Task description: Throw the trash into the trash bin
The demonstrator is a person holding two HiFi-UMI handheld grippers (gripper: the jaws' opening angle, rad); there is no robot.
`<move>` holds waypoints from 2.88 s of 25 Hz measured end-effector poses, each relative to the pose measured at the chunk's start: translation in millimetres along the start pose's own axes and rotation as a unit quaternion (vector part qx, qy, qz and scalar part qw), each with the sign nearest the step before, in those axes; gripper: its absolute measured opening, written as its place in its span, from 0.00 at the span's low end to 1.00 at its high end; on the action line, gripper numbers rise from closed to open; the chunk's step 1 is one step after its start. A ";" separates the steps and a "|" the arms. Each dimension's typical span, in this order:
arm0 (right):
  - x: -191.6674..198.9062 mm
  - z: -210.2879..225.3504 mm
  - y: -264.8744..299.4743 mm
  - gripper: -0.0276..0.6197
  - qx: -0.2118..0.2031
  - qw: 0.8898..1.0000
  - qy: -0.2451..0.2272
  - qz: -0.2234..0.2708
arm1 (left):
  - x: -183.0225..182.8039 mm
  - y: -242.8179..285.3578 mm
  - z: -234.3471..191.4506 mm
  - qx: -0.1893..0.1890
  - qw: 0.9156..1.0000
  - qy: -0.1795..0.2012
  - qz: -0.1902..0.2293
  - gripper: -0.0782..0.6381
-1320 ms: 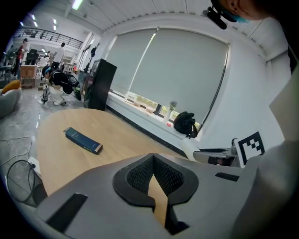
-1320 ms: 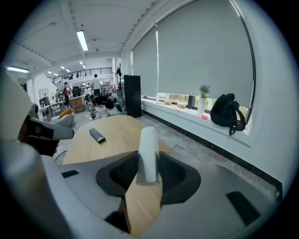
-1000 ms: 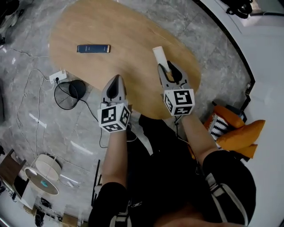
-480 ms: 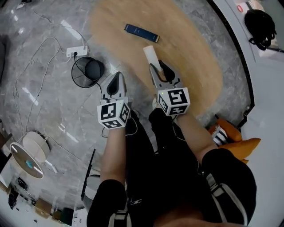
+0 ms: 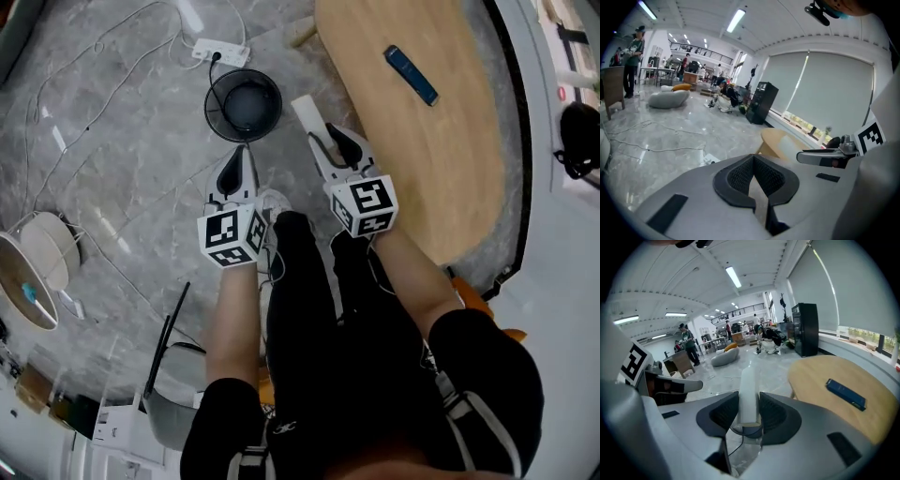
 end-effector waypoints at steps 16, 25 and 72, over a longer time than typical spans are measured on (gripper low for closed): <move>126.1 -40.3 196.9 0.26 -0.018 0.989 -0.054 -0.135 | 84.4 1.6 -116.7 -0.035 0.998 -0.033 -0.038 0.12; 159.3 -28.1 241.0 0.28 0.015 0.986 -0.043 -0.161 | 102.7 7.4 -118.6 -0.017 0.998 -0.031 -0.054 0.12; -46.4 235.7 -86.2 0.06 0.083 0.993 -0.037 0.072 | -54.3 130.2 220.6 0.083 0.995 0.058 0.005 0.12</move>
Point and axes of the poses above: the fingertips, and each gripper's own axes: y forward along the fingers, z to its right, x out of its underside, the point moved 3 cm from there along -y, backward along the fingers, and after that the axes turned 12 degrees about y, right-handed, at the moved point
